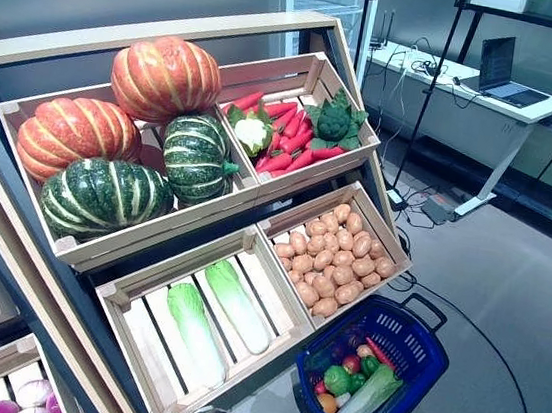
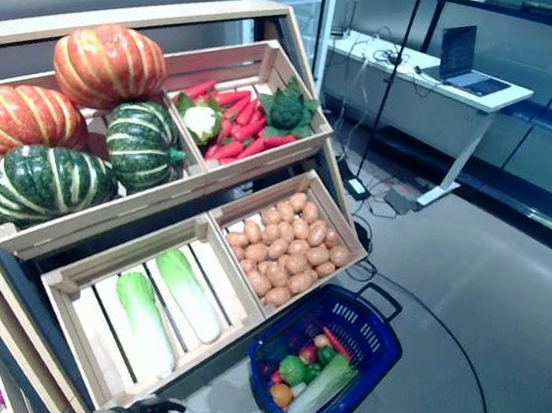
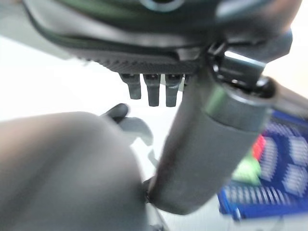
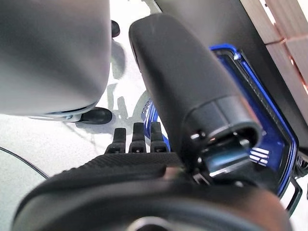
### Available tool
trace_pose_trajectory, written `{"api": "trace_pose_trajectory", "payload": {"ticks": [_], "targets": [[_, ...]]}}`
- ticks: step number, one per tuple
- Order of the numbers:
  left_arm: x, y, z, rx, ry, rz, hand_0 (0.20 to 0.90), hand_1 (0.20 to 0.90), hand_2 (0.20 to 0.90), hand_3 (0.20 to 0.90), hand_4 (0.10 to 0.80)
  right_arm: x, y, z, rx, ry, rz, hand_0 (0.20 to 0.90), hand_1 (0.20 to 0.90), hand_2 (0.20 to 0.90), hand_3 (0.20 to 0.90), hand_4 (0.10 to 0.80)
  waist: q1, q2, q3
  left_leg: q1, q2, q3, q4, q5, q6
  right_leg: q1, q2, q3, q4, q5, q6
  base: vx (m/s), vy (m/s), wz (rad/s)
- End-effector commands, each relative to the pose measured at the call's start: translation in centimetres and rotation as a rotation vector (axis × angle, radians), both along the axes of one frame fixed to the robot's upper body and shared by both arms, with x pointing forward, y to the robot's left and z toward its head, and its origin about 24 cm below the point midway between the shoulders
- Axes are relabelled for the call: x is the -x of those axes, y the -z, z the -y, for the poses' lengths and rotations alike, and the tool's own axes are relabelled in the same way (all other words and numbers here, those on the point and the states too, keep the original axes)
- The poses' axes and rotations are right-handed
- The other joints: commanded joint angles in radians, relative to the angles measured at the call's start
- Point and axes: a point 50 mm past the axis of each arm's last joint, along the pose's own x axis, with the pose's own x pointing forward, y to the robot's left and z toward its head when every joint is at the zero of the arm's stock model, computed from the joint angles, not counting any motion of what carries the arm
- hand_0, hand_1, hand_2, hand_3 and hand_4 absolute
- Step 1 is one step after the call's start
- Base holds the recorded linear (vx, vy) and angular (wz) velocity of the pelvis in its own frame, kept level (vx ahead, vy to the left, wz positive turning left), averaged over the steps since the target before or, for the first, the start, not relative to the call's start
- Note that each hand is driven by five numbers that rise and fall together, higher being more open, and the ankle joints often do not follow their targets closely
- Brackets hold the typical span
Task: Put vegetables into the basket
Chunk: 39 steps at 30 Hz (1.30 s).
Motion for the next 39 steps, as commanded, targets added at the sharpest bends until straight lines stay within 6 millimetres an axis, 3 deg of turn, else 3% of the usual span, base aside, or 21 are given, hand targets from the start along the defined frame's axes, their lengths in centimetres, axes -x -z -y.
{"api": "trace_pose_trajectory", "payload": {"ticks": [1,3,5,6,10,12,18,22,25,27,33,39], "targets": [[-9.2,-7.2,1.2,0.110,0.182,0.335,0.900,0.900,0.900,0.900,0.800,-3.2,-1.0,-0.1,-0.012,-0.072,0.081,0.900,0.900,0.900,0.900,0.800,0.004,-0.008,0.053,0.035,0.008,0.014,0.009,-0.086,0.002,-0.043,-0.038,0.012,0.047,0.028,0.000,0.000,0.000,0.00],[-11.4,-11.2,0.7,0.089,0.256,0.486,0.900,0.900,0.900,0.900,0.800,-2.8,-1.0,0.6,-0.001,-0.063,0.083,0.900,0.900,0.900,0.900,0.800,0.011,0.001,0.052,0.030,0.006,0.008,0.009,-0.086,0.004,-0.044,-0.041,0.007,0.046,0.029,0.002,-0.005,0.024,0.03],[-12.4,-13.4,0.1,0.055,0.301,0.588,0.900,0.900,0.900,0.900,0.800,-2.5,-1.0,0.9,0.001,-0.056,0.085,0.900,0.900,0.900,0.900,0.800,0.013,0.004,0.049,0.029,0.005,0.004,0.009,-0.087,0.006,-0.043,-0.041,0.004,0.045,0.029,0.002,0.015,0.007,0.05],[-13.2,-15.5,-0.6,0.021,0.324,0.669,0.900,0.900,0.900,0.900,0.800,-2.2,-1.0,1.2,0.004,-0.055,0.086,0.900,0.900,0.900,0.900,0.800,0.015,0.005,0.047,0.028,0.005,0.002,0.009,-0.087,0.005,-0.042,-0.041,0.002,0.043,0.028,0.002,0.017,-0.006,0.05],[-14.4,-20.8,-2.4,-0.159,0.426,0.901,0.900,0.900,0.900,0.900,0.800,-1.3,-0.9,1.8,0.004,-0.030,0.089,0.900,0.900,0.900,0.900,0.800,0.028,0.001,0.038,0.024,0.005,-0.008,0.009,-0.088,0.004,-0.033,-0.041,-0.009,0.030,0.031,0.001,0.016,-0.021,0.04],[-14.6,-23.6,-3.9,-0.342,0.500,1.033,0.900,0.900,0.900,0.900,0.800,-0.8,-0.9,2.2,0.005,-0.020,0.090,0.900,0.900,0.900,0.900,0.800,0.037,-0.002,0.034,0.020,0.006,-0.018,0.009,-0.088,0.001,-0.028,-0.038,-0.017,0.023,0.032,-0.002,0.012,-0.039,0.07],[-14.6,-24.9,-7.6,-0.724,0.620,1.102,0.900,0.900,0.900,0.900,0.800,-1.0,-1.4,3.3,0.018,-0.023,0.107,0.900,0.900,0.900,0.900,0.800,0.039,-0.002,0.045,0.012,0.004,-0.034,0.009,-0.078,-0.002,-0.043,-0.030,-0.023,0.049,0.018,-0.010,-0.023,-0.007,0.12],[-15.1,-25.3,-8.2,-0.872,0.695,1.099,0.900,0.900,0.900,0.900,0.800,-2.3,-2.2,4.2,0.036,-0.038,0.145,0.900,0.900,0.900,0.900,0.800,0.033,0.003,0.084,-0.031,0.006,-0.039,0.066,-0.076,-0.002,-0.101,-0.026,-0.010,0.138,-0.011,-0.025,-0.136,0.026,0.04],[-16.1,-26.0,-8.7,-0.994,0.749,1.100,0.900,0.900,0.900,0.900,0.800,-4.6,-3.7,6.0,0.070,-0.042,0.200,0.900,0.900,0.900,0.900,0.800,0.025,0.003,0.171,-0.121,0.000,-0.062,0.228,-0.105,-0.012,-0.160,-0.018,0.007,0.246,-0.042,-0.053,-0.195,0.007,0.15],[-16.2,-26.3,-8.8,-1.031,0.769,1.101,0.900,0.900,0.900,0.900,0.800,-4.9,-4.0,6.6,0.082,-0.032,0.213,0.900,0.900,0.900,0.900,0.800,0.028,0.002,0.200,-0.144,-0.003,-0.068,0.275,-0.118,-0.017,-0.163,-0.018,0.001,0.272,-0.057,-0.061,-0.100,0.013,0.18],[-17.1,-27.6,-10.5,-1.145,0.557,1.428,0.900,0.900,0.900,0.900,0.800,-8.4,-5.9,6.7,0.092,-0.024,0.355,0.900,0.900,0.900,0.900,0.800,0.035,-0.011,0.300,-0.320,-0.008,-0.072,0.480,-0.170,-0.016,-0.317,-0.020,0.004,0.481,-0.121,-0.098,-0.196,0.015,0.07],[-17.9,-27.5,-10.3,-1.242,0.425,1.659,0.900,0.900,0.900,0.900,0.800,-12.1,-7.8,5.3,0.075,-0.036,0.475,0.900,0.900,0.900,0.900,0.800,0.029,-0.022,0.357,-0.460,-0.001,-0.060,0.621,-0.204,-0.020,-0.449,-0.017,0.024,0.636,-0.159,-0.113,-0.120,0.015,0.12]]}}
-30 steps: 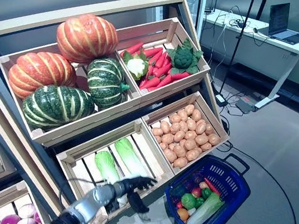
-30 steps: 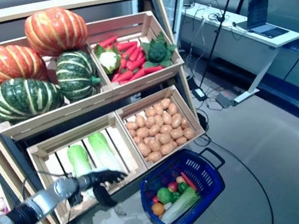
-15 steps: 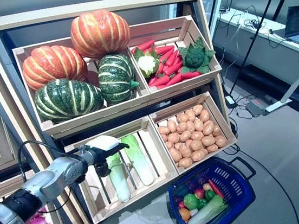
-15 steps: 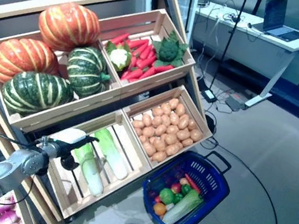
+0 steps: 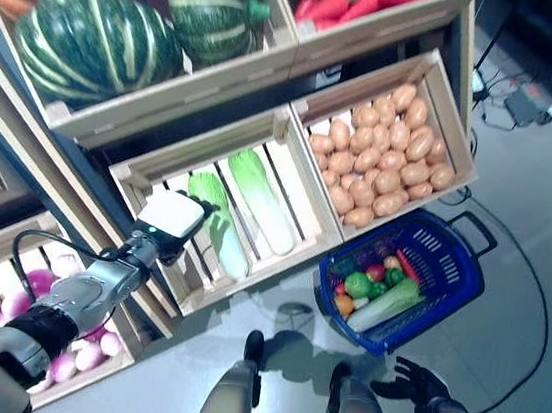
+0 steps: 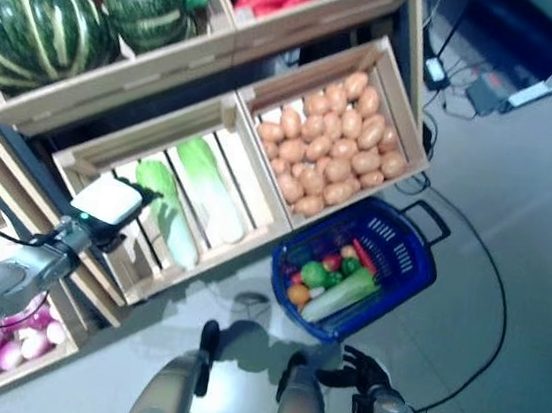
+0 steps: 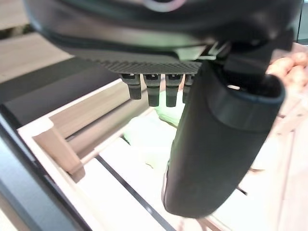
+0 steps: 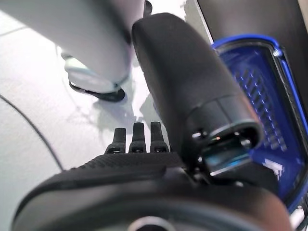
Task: Put vegetables into the basket
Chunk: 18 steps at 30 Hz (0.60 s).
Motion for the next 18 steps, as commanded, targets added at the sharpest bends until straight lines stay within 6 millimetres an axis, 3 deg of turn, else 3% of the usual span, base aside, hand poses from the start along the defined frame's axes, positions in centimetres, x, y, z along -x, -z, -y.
{"api": "trace_pose_trajectory", "payload": {"ticks": [1,3,7,12,18], "targets": [[-1.2,-4.1,0.8,0.018,0.067,0.356,0.900,0.900,0.900,0.900,0.800,-0.6,-1.2,0.6,0.024,-0.001,0.091,0.900,0.900,0.900,0.900,0.800,-0.003,-0.017,-0.053,-0.047,0.003,0.020,0.219,-0.176,0.008,0.031,0.008,0.023,-0.050,0.071,-0.053,-0.059,0.052,0.02],[-1.5,-4.3,1.3,0.006,0.076,0.406,0.900,0.900,0.900,0.900,0.800,-1.9,-2.1,0.1,0.018,-0.018,0.139,0.900,0.900,0.900,0.900,0.800,-0.008,-0.019,-0.036,-0.083,-0.002,0.016,0.260,-0.181,0.001,-0.002,0.007,0.035,-0.008,0.062,-0.051,-0.063,0.067,-0.04],[-2.0,-5.1,1.4,0.010,0.088,0.510,0.900,0.900,0.900,0.900,0.800,-4.1,-4.1,-0.3,0.016,-0.036,0.215,0.900,0.900,0.900,0.900,0.800,-0.014,-0.026,-0.019,-0.131,-0.010,0.026,0.322,-0.216,0.013,-0.079,0.000,0.054,0.083,0.035,-0.048,-0.051,0.084,-0.12],[-1.9,-5.6,1.8,-0.006,0.147,0.593,0.900,0.900,0.900,0.900,0.800,-5.3,-5.5,-0.2,0.006,-0.028,0.269,0.900,0.900,0.900,0.900,0.800,-0.019,-0.033,-0.005,-0.186,-0.014,0.031,0.406,-0.252,0.015,-0.146,-0.008,0.064,0.168,0.013,-0.043,-0.013,0.040,-0.04],[-2.2,-5.7,1.8,-0.064,0.181,0.575,0.900,0.900,0.900,0.900,0.800,-6.8,-7.2,-0.1,-0.006,-0.022,0.316,0.900,0.900,0.900,0.900,0.800,-0.032,-0.034,0.012,-0.245,-0.011,0.029,0.476,-0.283,0.013,-0.222,-0.011,0.081,0.245,-0.009,-0.038,0.007,0.028,0.00]]}}
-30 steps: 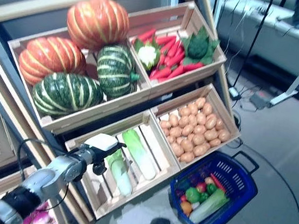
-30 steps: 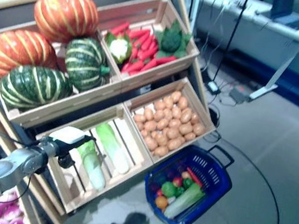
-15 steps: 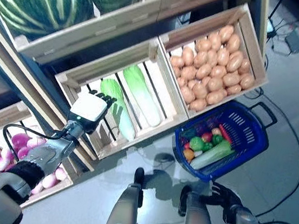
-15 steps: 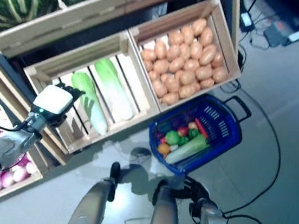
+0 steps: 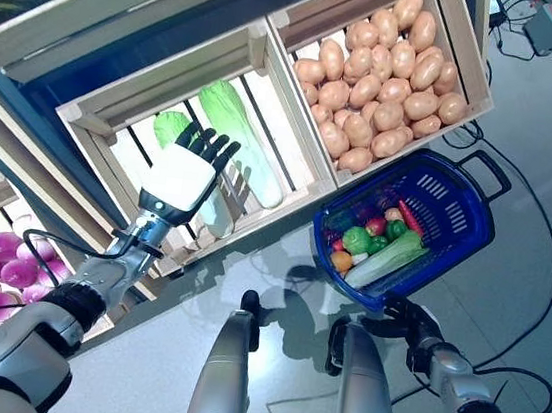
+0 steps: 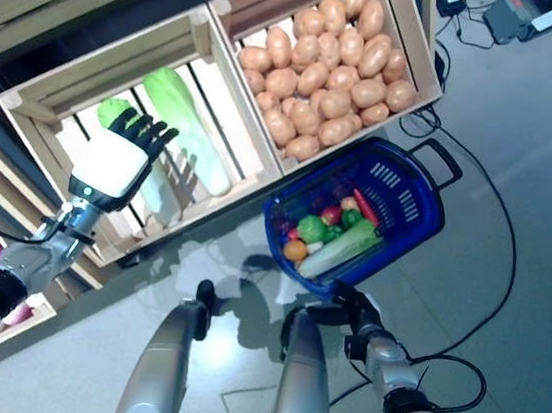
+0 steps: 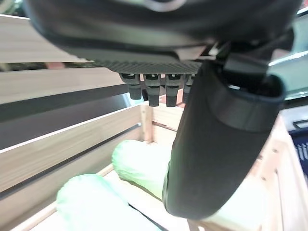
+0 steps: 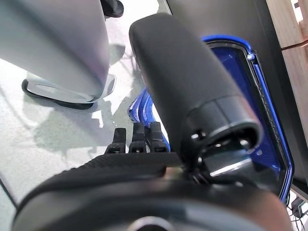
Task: Put vegetables into the basket
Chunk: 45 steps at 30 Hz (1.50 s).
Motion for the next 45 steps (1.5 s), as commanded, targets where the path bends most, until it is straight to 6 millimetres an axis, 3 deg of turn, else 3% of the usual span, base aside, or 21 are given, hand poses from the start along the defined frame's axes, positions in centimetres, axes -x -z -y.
{"api": "trace_pose_trajectory", "payload": {"ticks": [1,8,20,32,45], "targets": [[-1.1,-4.1,-0.2,-0.003,0.019,0.182,0.900,0.900,0.900,0.900,0.800,-0.9,-2.2,1.8,-0.002,0.073,0.089,0.900,0.900,0.900,0.900,0.800,-0.008,-0.008,-0.028,0.017,-0.021,0.032,0.124,-0.165,0.040,0.039,-0.008,0.031,-0.073,0.095,-0.009,0.000,0.000,0.00],[-1.5,-4.1,-1.5,-0.070,-0.072,0.110,0.900,0.900,0.900,0.900,0.800,-1.9,-3.8,2.3,0.003,0.079,0.133,0.900,0.900,0.900,0.900,0.800,-0.019,-0.006,-0.013,-0.017,-0.020,0.035,0.160,-0.186,0.040,-0.009,-0.009,0.036,-0.031,0.080,-0.004,-0.004,0.018,0.00],[0.1,-1.0,-3.0,-0.046,-0.146,-0.004,0.900,0.900,0.900,0.900,0.800,-2.2,-5.2,3.5,-0.005,0.126,0.198,0.900,0.900,0.900,0.900,0.800,-0.004,0.002,0.009,-0.073,-0.025,0.029,0.233,-0.225,0.040,-0.077,-0.022,0.034,0.043,0.051,-0.004,0.002,-0.003,0.03],[0.7,0.3,-4.3,-0.138,-0.217,-0.090,0.900,0.900,0.900,0.900,0.800,-2.9,-6.9,4.1,-0.003,0.135,0.251,0.900,0.900,0.900,0.900,0.800,0.003,0.008,0.020,-0.103,-0.024,0.027,0.242,-0.220,0.034,-0.108,-0.030,0.023,0.064,0.046,0.000,0.001,-0.001,0.01],[0.7,-2.7,-4.1,-0.160,-0.153,0.157,0.900,0.900,0.900,0.900,0.800,-3.0,-8.4,3.9,-0.017,0.132,0.314,0.900,0.900,0.900,0.900,0.800,-0.004,-0.003,0.021,-0.186,-0.015,0.020,0.299,-0.221,0.035,-0.187,-0.032,0.019,0.128,0.034,-0.003,-0.003,0.002,0.00]]}}
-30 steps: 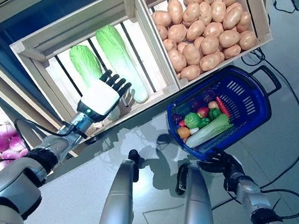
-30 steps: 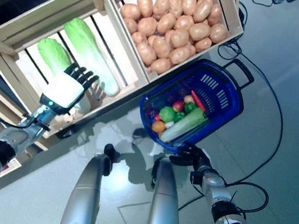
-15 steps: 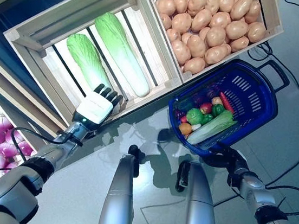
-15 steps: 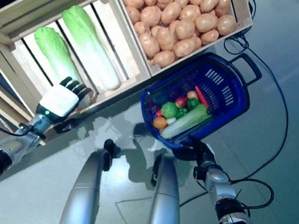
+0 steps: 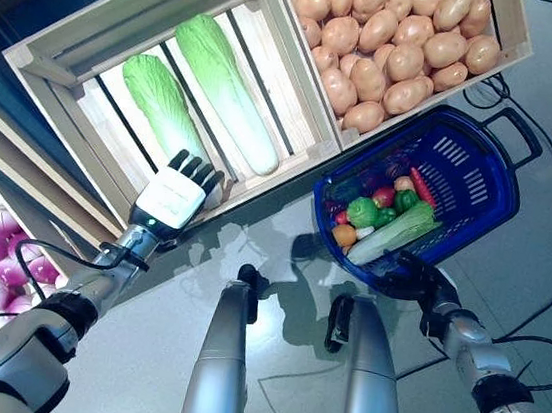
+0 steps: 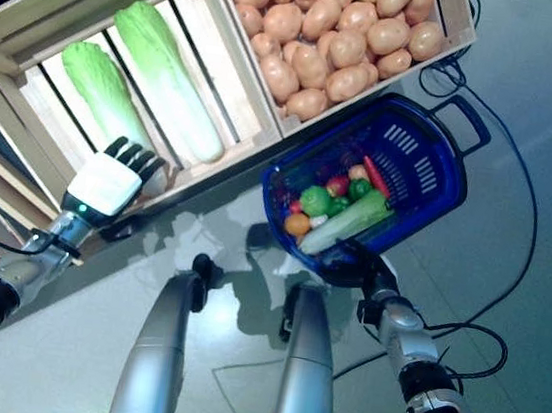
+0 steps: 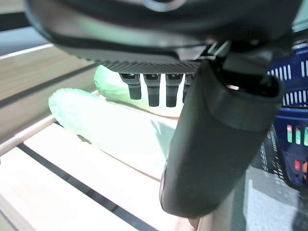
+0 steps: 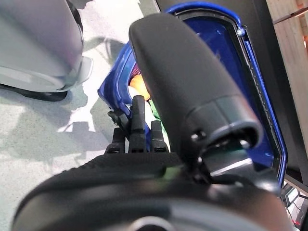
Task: Put vegetables into the basket
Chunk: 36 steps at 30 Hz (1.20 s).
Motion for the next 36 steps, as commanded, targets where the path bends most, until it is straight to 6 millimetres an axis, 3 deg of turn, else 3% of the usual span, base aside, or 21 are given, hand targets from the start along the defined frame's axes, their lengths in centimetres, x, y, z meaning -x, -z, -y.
{"api": "trace_pose_trajectory", "payload": {"ticks": [1,8,10,23,36], "targets": [[-0.3,-5.3,-1.9,-0.064,-0.020,0.258,0.900,0.900,0.900,0.900,0.800,0.1,-2.8,2.6,0.013,0.105,0.122,0.900,0.900,0.900,0.900,0.800,-0.009,0.003,-0.001,0.048,-0.009,0.049,0.112,-0.191,0.056,0.035,-0.018,0.026,-0.066,0.084,0.031,0.000,0.000,0.00],[-1.5,-7.2,-1.3,-0.140,-0.004,0.258,0.900,0.900,0.900,0.900,0.800,0.2,-2.8,2.6,0.002,0.105,0.130,0.900,0.900,0.900,0.900,0.800,-0.022,-0.005,-0.001,0.026,0.001,0.054,0.118,-0.190,0.056,0.014,-0.012,0.027,-0.063,0.089,0.039,-0.011,0.015,0.00],[-1.8,-7.6,-1.3,-0.161,-0.016,0.247,0.900,0.900,0.900,0.900,0.800,-0.2,-3.4,2.7,0.001,0.104,0.142,0.900,0.900,0.900,0.900,0.800,-0.026,-0.005,-0.001,0.005,0.001,0.057,0.106,-0.159,0.059,-0.007,-0.010,0.025,-0.074,0.116,0.033,-0.087,0.028,-0.04],[-2.4,-8.1,-1.7,-0.306,-0.032,0.151,0.900,0.900,0.900,0.900,0.800,-0.8,-4.6,3.3,0.002,0.113,0.172,0.900,0.900,0.900,0.900,0.800,-0.037,0.003,-0.001,-0.009,0.014,0.077,0.080,-0.142,0.057,-0.020,-0.010,0.029,-0.097,0.133,0.032,-0.009,0.009,-0.02],[-2.6,-8.7,-2.7,-0.263,-0.121,0.156,0.900,0.900,0.900,0.900,0.800,-1.0,-5.7,4.4,0.001,0.149,0.216,0.900,0.900,0.900,0.900,0.800,-0.033,0.007,-0.001,-0.028,0.018,0.082,0.059,-0.132,0.056,-0.037,-0.012,0.024,-0.109,0.136,0.029,0.000,0.000,0.00]]}}
